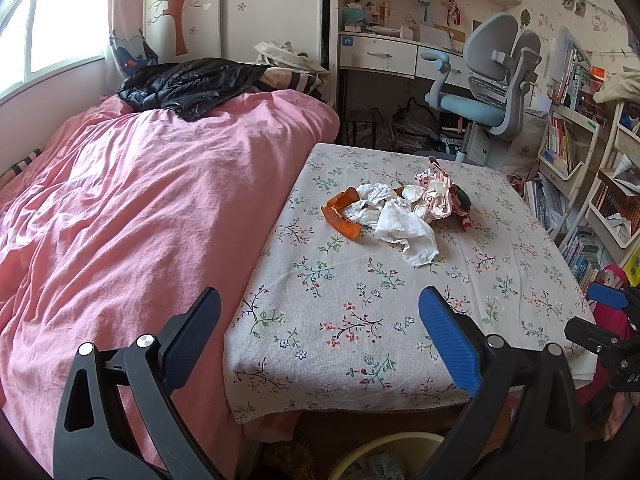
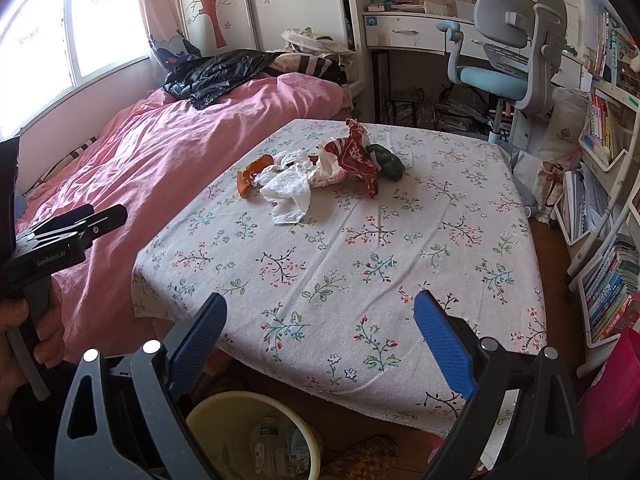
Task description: Collect trash
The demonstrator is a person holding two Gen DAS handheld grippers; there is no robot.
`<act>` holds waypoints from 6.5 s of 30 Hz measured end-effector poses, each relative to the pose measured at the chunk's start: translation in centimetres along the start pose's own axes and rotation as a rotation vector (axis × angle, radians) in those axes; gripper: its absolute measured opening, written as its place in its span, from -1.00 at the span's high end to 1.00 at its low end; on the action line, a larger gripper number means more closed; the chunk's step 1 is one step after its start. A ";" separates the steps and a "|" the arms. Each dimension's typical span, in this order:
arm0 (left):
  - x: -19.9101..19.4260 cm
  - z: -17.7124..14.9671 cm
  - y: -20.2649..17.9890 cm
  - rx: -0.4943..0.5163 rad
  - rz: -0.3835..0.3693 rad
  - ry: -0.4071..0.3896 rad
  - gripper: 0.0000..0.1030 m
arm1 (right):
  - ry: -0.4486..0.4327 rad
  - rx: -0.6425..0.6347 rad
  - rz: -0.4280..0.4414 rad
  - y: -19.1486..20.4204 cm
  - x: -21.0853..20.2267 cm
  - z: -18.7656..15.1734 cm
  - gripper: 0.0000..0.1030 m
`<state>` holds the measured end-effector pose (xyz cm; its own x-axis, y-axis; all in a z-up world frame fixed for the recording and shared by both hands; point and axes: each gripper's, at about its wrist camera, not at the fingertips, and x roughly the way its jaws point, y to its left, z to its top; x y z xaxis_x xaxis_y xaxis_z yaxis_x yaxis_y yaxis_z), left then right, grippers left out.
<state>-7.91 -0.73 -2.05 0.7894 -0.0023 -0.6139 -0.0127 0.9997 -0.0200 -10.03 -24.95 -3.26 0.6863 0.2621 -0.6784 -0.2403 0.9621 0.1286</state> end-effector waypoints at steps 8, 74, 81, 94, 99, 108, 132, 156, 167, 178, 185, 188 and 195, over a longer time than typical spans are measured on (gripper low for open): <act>0.0 0.0 0.0 -0.001 0.001 0.000 -0.86 | 0.000 0.001 -0.001 0.1 0.0 0.0 -0.76; 21.5 7.2 0.7 -0.088 -0.114 0.271 0.69 | 0.135 0.053 0.275 2.0 13.8 6.6 0.96; 17.3 6.1 1.9 -0.095 -0.181 0.269 0.70 | 0.206 -0.031 0.283 2.8 8.6 4.1 0.96; 17.6 4.4 0.8 -0.029 -0.195 0.327 0.70 | 0.214 0.074 0.235 2.6 10.6 3.6 -0.43; 18.3 4.7 0.8 -0.021 -0.197 0.332 0.70 | 0.222 -0.001 0.140 3.7 12.8 4.2 -0.43; 18.1 4.8 -0.6 0.024 -0.269 0.334 0.70 | 0.255 -0.062 0.135 3.1 13.6 3.8 0.73; 3.8 1.1 -0.1 -0.022 -0.351 0.173 0.70 | 0.132 -0.042 0.288 6.5 2.0 -2.4 0.81; -0.9 -5.1 -2.0 0.030 -0.363 0.219 0.70 | 0.364 -0.097 0.199 10.2 3.7 -12.6 -0.29; -0.5 -13.1 -7.8 0.257 -0.368 0.447 0.70 | 0.093 0.124 0.103 4.6 0.2 -9.4 -0.48; 1.0 -15.5 -8.9 0.352 -0.322 0.581 0.70 | -0.025 0.171 0.052 3.2 -1.2 -8.9 -0.48; 1.6 -17.0 -9.9 0.433 -0.264 0.649 0.03 | -0.036 0.183 0.038 2.5 -1.8 -8.9 -0.48; 1.4 -16.6 -9.6 0.406 -0.252 0.628 -0.11 | -0.040 0.186 0.034 2.5 -1.8 -8.9 -0.49; 0.7 -13.5 -6.8 0.250 -0.194 0.466 -0.39 | -0.040 0.185 0.027 2.5 -1.8 -9.1 -0.51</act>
<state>-15.55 -7.89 -12.95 0.4070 -0.1399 -0.9026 0.2965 0.9549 -0.0143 -18.12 -23.71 -8.27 0.7088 0.2868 -0.6444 -0.1311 0.9512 0.2792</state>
